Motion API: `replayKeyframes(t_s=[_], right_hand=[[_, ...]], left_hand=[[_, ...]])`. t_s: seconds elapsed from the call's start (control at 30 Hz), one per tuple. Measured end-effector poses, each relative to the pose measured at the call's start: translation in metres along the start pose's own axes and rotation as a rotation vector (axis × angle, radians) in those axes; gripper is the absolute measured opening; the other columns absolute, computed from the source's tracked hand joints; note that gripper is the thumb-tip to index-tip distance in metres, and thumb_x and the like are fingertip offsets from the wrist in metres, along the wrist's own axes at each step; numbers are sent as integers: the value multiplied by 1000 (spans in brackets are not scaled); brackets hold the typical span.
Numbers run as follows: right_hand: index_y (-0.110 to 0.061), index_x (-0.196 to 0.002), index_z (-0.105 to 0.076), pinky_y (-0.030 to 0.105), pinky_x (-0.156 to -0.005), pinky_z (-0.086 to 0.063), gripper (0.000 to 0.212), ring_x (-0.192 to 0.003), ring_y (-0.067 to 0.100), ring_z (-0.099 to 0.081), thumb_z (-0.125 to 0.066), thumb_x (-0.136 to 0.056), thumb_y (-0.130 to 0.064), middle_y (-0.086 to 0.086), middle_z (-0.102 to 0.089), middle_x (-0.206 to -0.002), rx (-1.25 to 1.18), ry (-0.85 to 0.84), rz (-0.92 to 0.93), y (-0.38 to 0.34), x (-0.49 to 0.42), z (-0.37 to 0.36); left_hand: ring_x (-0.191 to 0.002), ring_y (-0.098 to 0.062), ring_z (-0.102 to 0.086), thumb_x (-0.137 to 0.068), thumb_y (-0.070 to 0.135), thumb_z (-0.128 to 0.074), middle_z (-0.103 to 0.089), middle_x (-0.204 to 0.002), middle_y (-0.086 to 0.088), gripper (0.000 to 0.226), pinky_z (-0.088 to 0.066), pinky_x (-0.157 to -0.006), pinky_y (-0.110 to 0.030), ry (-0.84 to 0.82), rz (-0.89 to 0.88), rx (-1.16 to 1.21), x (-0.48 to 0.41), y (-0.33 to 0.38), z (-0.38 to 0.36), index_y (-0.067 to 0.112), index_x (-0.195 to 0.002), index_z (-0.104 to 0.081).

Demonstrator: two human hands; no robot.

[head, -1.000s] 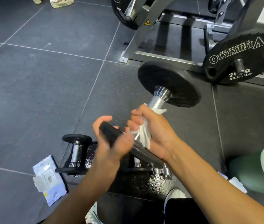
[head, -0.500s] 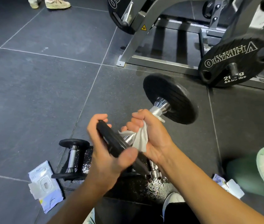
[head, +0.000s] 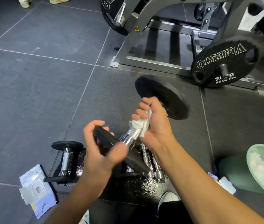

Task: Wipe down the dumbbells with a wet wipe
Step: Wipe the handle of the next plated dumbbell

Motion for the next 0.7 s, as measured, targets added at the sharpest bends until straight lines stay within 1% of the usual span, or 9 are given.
replayKeyframes(t_s=[0.03, 0.1, 0.2, 0.23, 0.3, 0.4, 0.5, 0.63, 0.7], right_hand=[[-22, -63, -43, 24, -59, -30, 34, -59, 10, -23, -66, -88, -18, -8, -31, -56, -19, 34, 18, 0, -2, 3], [-23, -62, -43, 24, -60, -30, 37, -59, 9, -23, -64, -92, -18, -8, -29, -57, -60, 72, 25, -1, -3, 7], [-22, -59, -40, 22, -61, -32, 41, -58, 8, -22, -62, -94, -18, -8, -28, -54, -100, 73, 2, 1, -1, 8], [-23, -58, -39, 22, -60, -32, 42, -57, 8, -22, -63, -93, -17, -8, -27, -54, -97, 59, -10, 2, 1, 6], [-23, -57, -36, 21, -58, -33, 43, -52, 8, -24, -66, -87, -16, -8, -27, -52, -65, 14, -40, 5, 4, 2], [-23, -50, -37, 20, -52, -38, 42, -43, 8, -29, -66, -79, -19, -7, -28, -46, 42, -91, -100, 12, 12, -9], [-23, -56, -36, 22, -51, -42, 40, -40, 7, -34, -59, -86, -12, -8, -32, -44, 100, -225, -139, 21, 24, -18], [-21, -65, -33, 30, -65, -55, 40, -47, 12, -46, -56, -91, -2, -3, -37, -50, 112, -354, -219, 33, 36, -28], [-19, -61, -42, 31, -72, -53, 40, -50, 14, -52, -54, -95, -2, 0, -43, -51, 210, -340, -246, 32, 37, -28]], left_hand=[[-112, -14, -64, -43, 44, -94, -60, -128, 6, 91, -54, -95, -38, -30, -222, -301, 2, 6, -2, 37, -123, -49], [-145, -16, -43, -42, 48, -98, -40, -149, -20, 100, -41, -114, -28, -75, -636, -716, 9, 15, -10, 27, -124, -44], [-150, -43, -32, -51, 53, -99, -28, -145, -33, 92, -39, -121, -45, -132, -942, -885, 16, 24, -21, 18, -118, -46], [-149, -38, -34, -51, 52, -98, -29, -144, -34, 92, -40, -119, -40, -134, -938, -883, 16, 24, -20, 17, -119, -46], [-139, -13, -41, -49, 48, -96, -34, -144, -29, 97, -41, -109, -22, -114, -733, -802, 7, 18, -12, 15, -125, -44], [-102, -14, -59, -54, 44, -80, -55, -121, 3, 74, -53, -85, -32, -14, -147, -197, -4, 8, -3, 36, -121, -47], [-70, -17, -69, -67, 54, -73, -61, -80, -4, 49, -60, -57, -36, 71, 388, 414, -6, -6, -7, 22, -99, -55], [-98, -40, -78, -80, 76, -50, -77, -96, -18, 70, -56, -78, -74, -104, 559, 518, -2, 1, -14, 8, -86, -67], [-92, -32, -79, -80, 73, -54, -77, -88, -11, 62, -60, -78, -66, -116, 470, 460, -1, 3, -16, 12, -81, -67]])
Point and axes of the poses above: each hand's wrist, its own x-axis away from the middle knuckle, its own z-axis out of the back of the hand, y = z × x, the point moved 6 cm from there along -x, towards the middle knuckle
